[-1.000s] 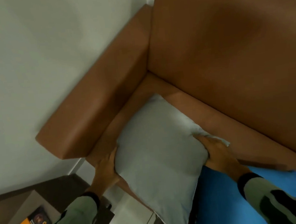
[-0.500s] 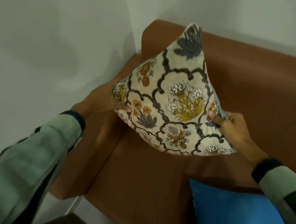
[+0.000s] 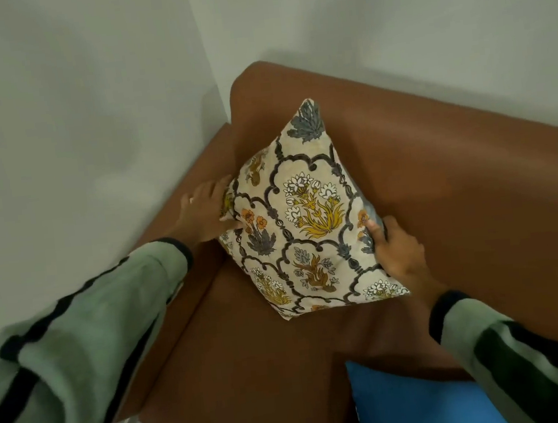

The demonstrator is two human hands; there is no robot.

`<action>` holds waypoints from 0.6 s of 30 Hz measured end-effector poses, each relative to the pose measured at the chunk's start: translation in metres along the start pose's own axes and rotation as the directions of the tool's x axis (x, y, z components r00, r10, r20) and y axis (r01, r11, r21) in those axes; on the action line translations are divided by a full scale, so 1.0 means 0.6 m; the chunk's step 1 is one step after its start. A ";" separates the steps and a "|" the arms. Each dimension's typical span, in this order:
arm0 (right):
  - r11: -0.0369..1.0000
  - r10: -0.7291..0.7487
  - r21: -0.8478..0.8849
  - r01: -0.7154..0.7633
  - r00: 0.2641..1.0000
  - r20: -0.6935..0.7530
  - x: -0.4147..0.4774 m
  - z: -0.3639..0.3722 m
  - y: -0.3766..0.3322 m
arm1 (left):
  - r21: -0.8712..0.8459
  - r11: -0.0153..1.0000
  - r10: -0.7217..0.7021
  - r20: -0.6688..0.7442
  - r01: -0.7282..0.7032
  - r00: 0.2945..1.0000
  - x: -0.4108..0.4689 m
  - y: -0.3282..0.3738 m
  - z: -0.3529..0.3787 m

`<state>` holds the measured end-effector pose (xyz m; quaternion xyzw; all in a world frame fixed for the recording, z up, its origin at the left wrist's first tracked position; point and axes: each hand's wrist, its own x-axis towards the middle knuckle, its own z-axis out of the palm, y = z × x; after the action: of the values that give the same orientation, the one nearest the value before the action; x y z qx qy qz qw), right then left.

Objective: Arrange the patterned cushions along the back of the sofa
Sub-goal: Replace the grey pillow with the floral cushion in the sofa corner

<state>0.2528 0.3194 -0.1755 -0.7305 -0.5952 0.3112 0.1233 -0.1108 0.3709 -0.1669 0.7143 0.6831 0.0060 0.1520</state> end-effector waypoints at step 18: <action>0.934 -0.046 -0.345 0.087 0.991 0.127 -0.429 -0.045 0.386 | 0.266 0.760 0.544 0.239 -0.593 0.805 -0.350 0.289 0.258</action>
<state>0.4277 0.0207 -0.2028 -0.7007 -0.6717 0.2383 -0.0333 0.0773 0.1294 -0.2337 0.9013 0.4116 -0.1144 0.0721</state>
